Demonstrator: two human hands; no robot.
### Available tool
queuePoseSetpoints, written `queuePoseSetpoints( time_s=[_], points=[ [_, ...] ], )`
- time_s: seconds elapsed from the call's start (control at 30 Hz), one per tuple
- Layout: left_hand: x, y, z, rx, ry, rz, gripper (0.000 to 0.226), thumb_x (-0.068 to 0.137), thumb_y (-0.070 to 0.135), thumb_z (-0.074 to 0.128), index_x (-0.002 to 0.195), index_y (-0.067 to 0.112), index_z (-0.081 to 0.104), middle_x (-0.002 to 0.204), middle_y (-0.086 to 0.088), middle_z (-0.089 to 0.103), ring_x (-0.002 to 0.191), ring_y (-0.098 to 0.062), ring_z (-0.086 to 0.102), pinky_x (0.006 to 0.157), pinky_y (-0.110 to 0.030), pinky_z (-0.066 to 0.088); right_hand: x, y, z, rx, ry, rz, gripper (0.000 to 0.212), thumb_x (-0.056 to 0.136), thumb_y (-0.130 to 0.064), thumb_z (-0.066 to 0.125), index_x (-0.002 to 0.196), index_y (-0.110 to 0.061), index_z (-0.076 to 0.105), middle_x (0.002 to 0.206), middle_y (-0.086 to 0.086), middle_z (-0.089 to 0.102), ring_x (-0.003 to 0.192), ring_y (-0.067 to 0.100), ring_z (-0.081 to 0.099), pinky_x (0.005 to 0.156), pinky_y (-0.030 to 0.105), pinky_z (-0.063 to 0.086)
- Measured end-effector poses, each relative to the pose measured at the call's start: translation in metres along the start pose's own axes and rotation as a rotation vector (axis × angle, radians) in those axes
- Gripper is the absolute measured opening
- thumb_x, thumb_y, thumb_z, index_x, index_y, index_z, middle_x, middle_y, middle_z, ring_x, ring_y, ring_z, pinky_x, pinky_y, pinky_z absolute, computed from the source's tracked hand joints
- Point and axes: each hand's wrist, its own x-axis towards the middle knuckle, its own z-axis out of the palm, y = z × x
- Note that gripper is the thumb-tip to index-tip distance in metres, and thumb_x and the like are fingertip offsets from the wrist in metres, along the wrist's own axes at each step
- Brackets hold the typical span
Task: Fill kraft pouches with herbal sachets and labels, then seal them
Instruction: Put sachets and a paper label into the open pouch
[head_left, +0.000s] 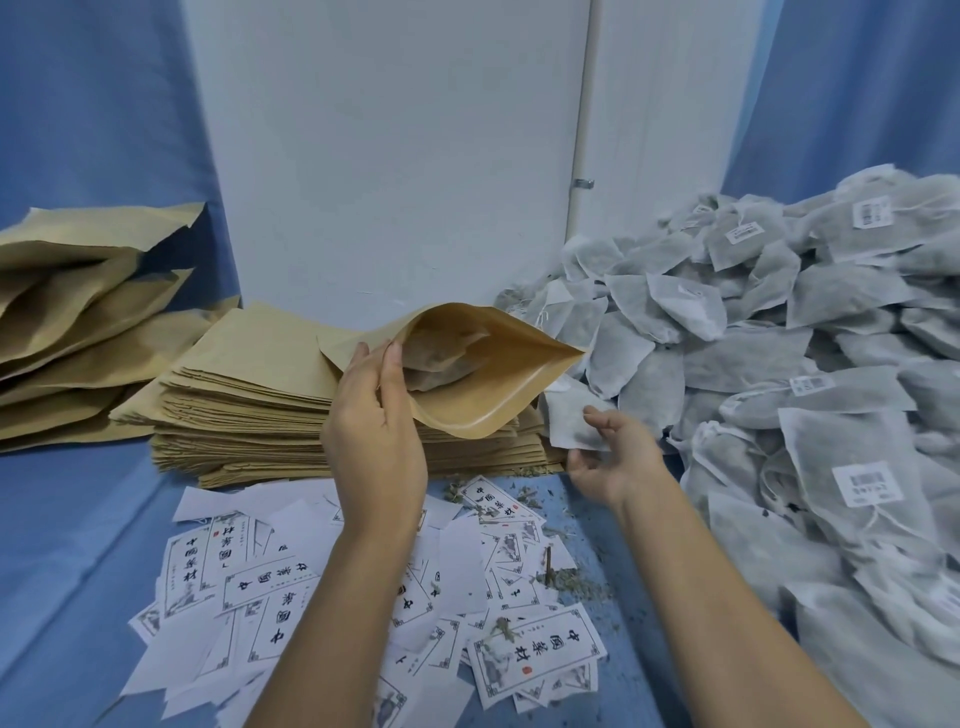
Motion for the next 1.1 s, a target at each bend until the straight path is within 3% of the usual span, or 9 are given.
queuePoseSetpoints(
  time_s=[0.13, 0.23, 0.4, 0.47, 0.53, 0.67, 0.8, 0.93, 1.1],
  points=[
    [0.000, 0.000, 0.000, -0.001, 0.001, 0.013, 0.034, 0.099, 0.028, 0.045, 0.117, 0.007, 0.065, 0.109, 0.017, 0.052, 0.125, -0.017, 0.051, 0.090, 0.005, 0.030, -0.005, -0.002, 0.004, -0.188, 0.022, 0.043, 0.037, 0.088, -0.006, 0.053, 0.123, -0.013, 0.054, 0.119, 0.016, 0.049, 0.094, 0.028, 0.051, 0.074, 0.030, 0.050],
    [0.000, -0.001, 0.000, -0.001, 0.006, 0.020, 0.034, 0.099, 0.027, 0.045, 0.116, 0.006, 0.065, 0.108, 0.018, 0.051, 0.124, -0.017, 0.051, 0.089, 0.006, 0.029, -0.008, -0.005, 0.005, -0.215, 0.011, 0.071, 0.041, 0.085, -0.007, 0.055, 0.124, -0.012, 0.046, 0.121, 0.018, 0.047, 0.101, 0.030, 0.051, 0.076, 0.032, 0.051],
    [0.000, -0.003, 0.000, 0.004, -0.005, 0.024, 0.034, 0.099, 0.029, 0.045, 0.116, 0.009, 0.065, 0.109, 0.018, 0.052, 0.125, -0.016, 0.051, 0.090, 0.004, 0.030, -0.006, 0.000, 0.003, 0.146, -0.072, 0.033, 0.051, 0.087, -0.013, 0.054, 0.137, -0.018, 0.046, 0.140, 0.007, 0.040, 0.122, 0.029, 0.046, 0.104, 0.035, 0.042],
    [0.000, -0.003, -0.001, 0.002, -0.003, 0.025, 0.033, 0.099, 0.028, 0.045, 0.117, 0.008, 0.065, 0.109, 0.018, 0.052, 0.125, -0.016, 0.051, 0.091, 0.003, 0.031, -0.006, 0.004, 0.002, 0.228, -0.081, -0.004, 0.048, 0.088, -0.015, 0.052, 0.135, -0.017, 0.049, 0.141, 0.004, 0.043, 0.126, 0.025, 0.045, 0.107, 0.032, 0.036],
    [0.001, -0.003, -0.001, -0.009, 0.010, 0.027, 0.033, 0.099, 0.027, 0.046, 0.117, 0.007, 0.065, 0.108, 0.020, 0.051, 0.124, -0.014, 0.051, 0.090, 0.004, 0.031, -0.006, 0.005, 0.003, 0.245, -0.081, -0.047, 0.043, 0.088, -0.015, 0.052, 0.130, -0.015, 0.053, 0.139, 0.004, 0.048, 0.122, 0.023, 0.050, 0.104, 0.029, 0.039],
    [0.001, -0.002, -0.001, -0.024, 0.040, 0.030, 0.034, 0.099, 0.026, 0.047, 0.118, 0.004, 0.064, 0.107, 0.021, 0.049, 0.124, -0.014, 0.050, 0.089, 0.005, 0.030, -0.008, 0.009, 0.007, 0.209, 0.046, -0.185, 0.025, 0.088, -0.015, 0.048, 0.107, -0.012, 0.064, 0.122, 0.001, 0.062, 0.104, 0.018, 0.061, 0.080, 0.022, 0.049],
    [0.003, 0.001, -0.001, -0.031, 0.073, 0.039, 0.033, 0.099, 0.024, 0.047, 0.115, 0.002, 0.065, 0.106, 0.024, 0.047, 0.125, -0.017, 0.051, 0.088, 0.005, 0.030, -0.017, 0.009, 0.015, 0.239, 0.226, -0.400, 0.022, 0.084, -0.016, 0.049, 0.076, -0.017, 0.069, 0.084, -0.009, 0.071, 0.062, 0.006, 0.061, 0.047, 0.018, 0.046],
    [0.006, 0.004, -0.004, -0.053, 0.132, 0.029, 0.033, 0.099, 0.025, 0.045, 0.117, 0.005, 0.064, 0.111, 0.016, 0.050, 0.125, -0.017, 0.050, 0.087, 0.006, 0.029, -0.021, 0.007, 0.019, 0.258, 0.160, -0.311, 0.020, 0.082, -0.015, 0.051, 0.064, -0.017, 0.061, 0.071, -0.008, 0.070, 0.063, 0.012, 0.059, 0.047, 0.019, 0.043],
    [0.009, 0.003, -0.009, -0.056, 0.152, 0.013, 0.034, 0.099, 0.027, 0.044, 0.119, 0.006, 0.063, 0.125, -0.006, 0.060, 0.127, -0.019, 0.050, 0.087, 0.006, 0.029, -0.017, 0.015, 0.015, -0.269, 0.070, -0.170, 0.010, 0.082, -0.020, 0.055, 0.073, -0.016, 0.058, 0.084, 0.005, 0.058, 0.079, 0.023, 0.052, 0.065, 0.031, 0.040]
  ],
)
